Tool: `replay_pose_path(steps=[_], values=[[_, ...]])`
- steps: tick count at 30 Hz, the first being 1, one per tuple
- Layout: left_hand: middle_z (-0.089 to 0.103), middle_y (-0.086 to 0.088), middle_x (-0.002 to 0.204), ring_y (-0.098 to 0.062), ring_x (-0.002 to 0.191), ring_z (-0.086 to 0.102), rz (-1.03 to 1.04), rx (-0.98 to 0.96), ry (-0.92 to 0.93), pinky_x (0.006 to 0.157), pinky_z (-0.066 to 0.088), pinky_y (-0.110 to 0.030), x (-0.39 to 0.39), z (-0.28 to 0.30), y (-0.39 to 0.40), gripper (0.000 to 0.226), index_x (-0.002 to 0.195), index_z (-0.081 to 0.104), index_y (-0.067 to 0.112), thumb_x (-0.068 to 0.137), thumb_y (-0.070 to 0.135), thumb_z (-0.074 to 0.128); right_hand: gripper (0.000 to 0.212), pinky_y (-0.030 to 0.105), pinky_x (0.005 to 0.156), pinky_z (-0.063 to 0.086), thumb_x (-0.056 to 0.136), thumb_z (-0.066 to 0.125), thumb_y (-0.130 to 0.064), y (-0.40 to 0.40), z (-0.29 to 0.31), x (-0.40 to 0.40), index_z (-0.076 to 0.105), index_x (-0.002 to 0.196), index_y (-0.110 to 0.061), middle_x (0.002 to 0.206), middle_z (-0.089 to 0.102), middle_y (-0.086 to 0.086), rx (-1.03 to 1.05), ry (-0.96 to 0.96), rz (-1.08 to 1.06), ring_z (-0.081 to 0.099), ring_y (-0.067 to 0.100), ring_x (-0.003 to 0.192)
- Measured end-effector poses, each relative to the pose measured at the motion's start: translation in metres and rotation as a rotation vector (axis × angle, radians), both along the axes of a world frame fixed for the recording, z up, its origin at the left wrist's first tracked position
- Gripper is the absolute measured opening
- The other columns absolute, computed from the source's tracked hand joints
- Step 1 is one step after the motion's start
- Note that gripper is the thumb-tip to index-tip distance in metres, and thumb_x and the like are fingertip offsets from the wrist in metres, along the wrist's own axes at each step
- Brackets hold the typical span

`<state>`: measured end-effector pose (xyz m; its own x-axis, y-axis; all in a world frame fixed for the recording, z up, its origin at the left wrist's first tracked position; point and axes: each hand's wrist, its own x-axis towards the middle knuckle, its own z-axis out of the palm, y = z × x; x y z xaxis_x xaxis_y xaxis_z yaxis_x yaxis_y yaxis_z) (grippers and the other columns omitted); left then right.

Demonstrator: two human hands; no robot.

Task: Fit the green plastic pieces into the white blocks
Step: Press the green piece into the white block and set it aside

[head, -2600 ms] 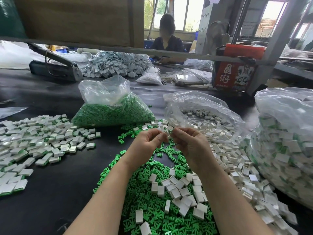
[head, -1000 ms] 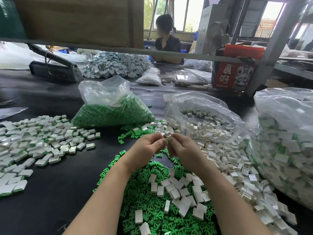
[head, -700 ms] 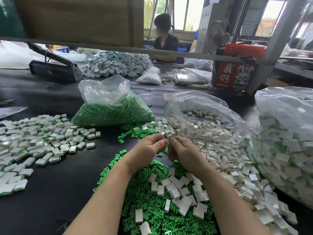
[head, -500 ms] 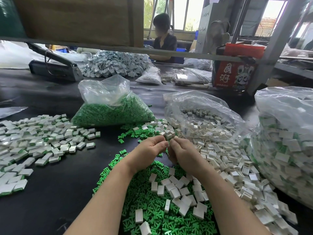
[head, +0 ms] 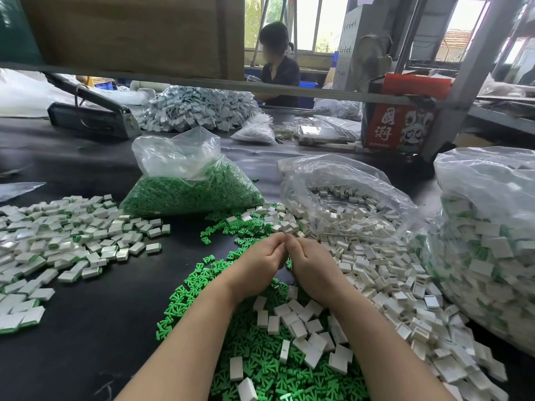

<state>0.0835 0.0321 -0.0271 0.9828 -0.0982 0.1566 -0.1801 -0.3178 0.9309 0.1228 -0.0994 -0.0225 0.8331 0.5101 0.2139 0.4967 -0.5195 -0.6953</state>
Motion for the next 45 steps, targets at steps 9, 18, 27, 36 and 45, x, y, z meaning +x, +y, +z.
replay_pose_path(steps=[9,18,27,36,45], values=[[0.066,0.011,0.088,-0.007,0.089,0.062,0.060,0.008,-0.064,0.086,0.051,-0.027,0.001,-0.005,-0.007,0.018,0.092,0.059,0.029,0.094,0.033,0.041,0.042,0.029,0.067,0.042,0.105,0.028,-0.030,-0.001,-0.005,-0.002,0.060,0.083,-0.016,0.083,0.063,0.001,-0.025,-0.056,-0.027,0.057,0.017,0.078],[0.058,0.011,0.069,-0.004,0.064,0.050,0.206,0.015,-0.154,0.064,0.043,-0.027,0.004,-0.006,-0.007,0.024,0.080,0.055,0.021,0.101,0.023,0.044,0.034,0.043,0.070,0.047,0.104,0.026,-0.035,0.008,-0.003,-0.006,0.052,0.098,-0.014,0.081,0.062,0.006,0.022,-0.118,-0.129,0.059,0.023,0.076],[0.073,0.001,0.081,-0.013,0.078,0.071,0.102,-0.411,-0.055,0.067,0.055,-0.022,0.001,0.003,-0.005,0.028,0.094,0.067,0.018,0.103,0.014,0.042,0.060,0.038,0.077,0.054,0.104,0.022,-0.048,0.013,0.010,-0.008,0.064,0.123,-0.011,0.116,0.067,0.021,0.839,0.786,0.001,0.066,0.028,0.100],[0.068,0.005,0.072,-0.004,0.073,0.065,0.156,-0.469,-0.049,0.063,0.049,-0.016,0.001,0.002,-0.019,0.032,0.078,0.068,0.021,0.102,0.014,0.048,0.053,0.048,0.104,0.042,0.104,0.024,-0.040,0.017,0.007,-0.010,0.057,0.133,-0.010,0.138,0.053,0.023,1.169,1.168,0.161,0.046,0.034,0.134],[0.074,0.002,0.085,-0.008,0.086,0.070,0.124,-0.590,-0.064,0.074,0.052,-0.015,0.002,0.001,-0.023,0.038,0.085,0.074,0.026,0.101,0.008,0.045,0.048,0.048,0.118,0.025,0.103,0.028,-0.035,0.017,0.003,-0.012,0.065,0.117,-0.008,0.129,0.052,0.017,1.289,1.163,0.256,0.039,0.034,0.139]])
